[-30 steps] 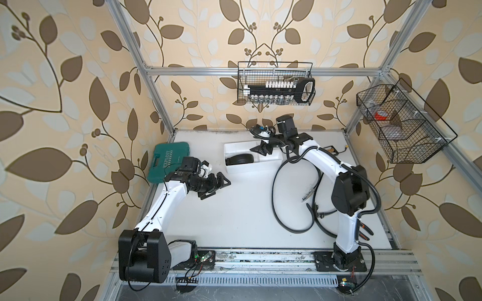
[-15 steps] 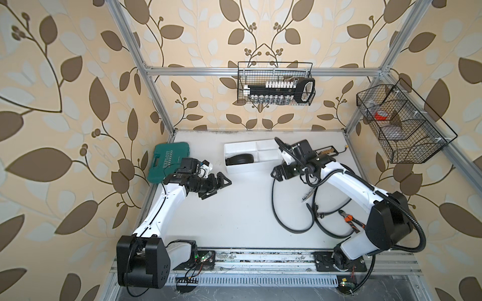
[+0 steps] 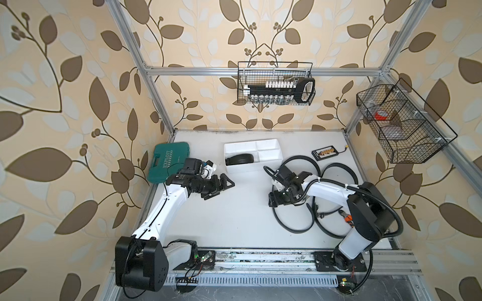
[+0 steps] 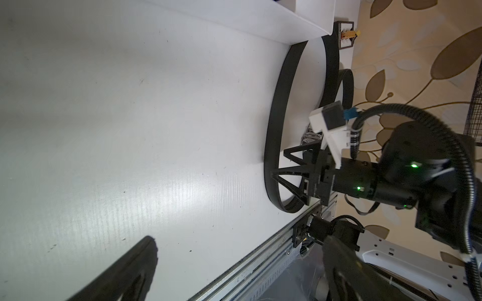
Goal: Place the belts into the storage roll
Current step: Move the belt at the center of the board.
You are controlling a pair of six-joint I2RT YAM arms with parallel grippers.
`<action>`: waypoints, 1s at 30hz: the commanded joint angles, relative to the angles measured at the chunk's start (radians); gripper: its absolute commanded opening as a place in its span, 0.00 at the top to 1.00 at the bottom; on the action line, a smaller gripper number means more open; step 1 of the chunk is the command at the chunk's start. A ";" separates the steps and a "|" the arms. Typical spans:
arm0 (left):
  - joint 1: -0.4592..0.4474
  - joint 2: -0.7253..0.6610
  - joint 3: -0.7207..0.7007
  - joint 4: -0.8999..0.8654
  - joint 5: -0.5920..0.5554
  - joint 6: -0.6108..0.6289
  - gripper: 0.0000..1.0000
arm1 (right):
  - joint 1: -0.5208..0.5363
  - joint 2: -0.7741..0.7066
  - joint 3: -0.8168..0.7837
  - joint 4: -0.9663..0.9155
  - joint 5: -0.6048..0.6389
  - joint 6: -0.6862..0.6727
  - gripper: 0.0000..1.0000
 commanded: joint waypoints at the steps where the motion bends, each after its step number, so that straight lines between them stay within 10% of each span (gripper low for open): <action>1: -0.001 -0.034 0.003 0.000 0.000 0.020 0.01 | 0.011 0.029 0.019 0.035 -0.024 0.047 0.41; 9: 0.001 -0.053 0.013 -0.018 -0.057 0.011 0.01 | 0.070 0.149 0.105 0.109 -0.142 0.078 0.75; 16: 0.106 -0.089 0.034 -0.059 -0.165 0.002 0.01 | 0.229 0.409 0.551 0.140 -0.256 0.153 0.76; 21: 0.151 -0.090 0.036 -0.062 -0.171 0.002 0.01 | 0.259 0.489 0.744 0.083 -0.262 0.143 0.58; 30: 0.143 -0.096 -0.002 0.006 -0.022 -0.001 0.01 | 0.153 0.027 0.328 0.055 -0.022 -0.011 0.06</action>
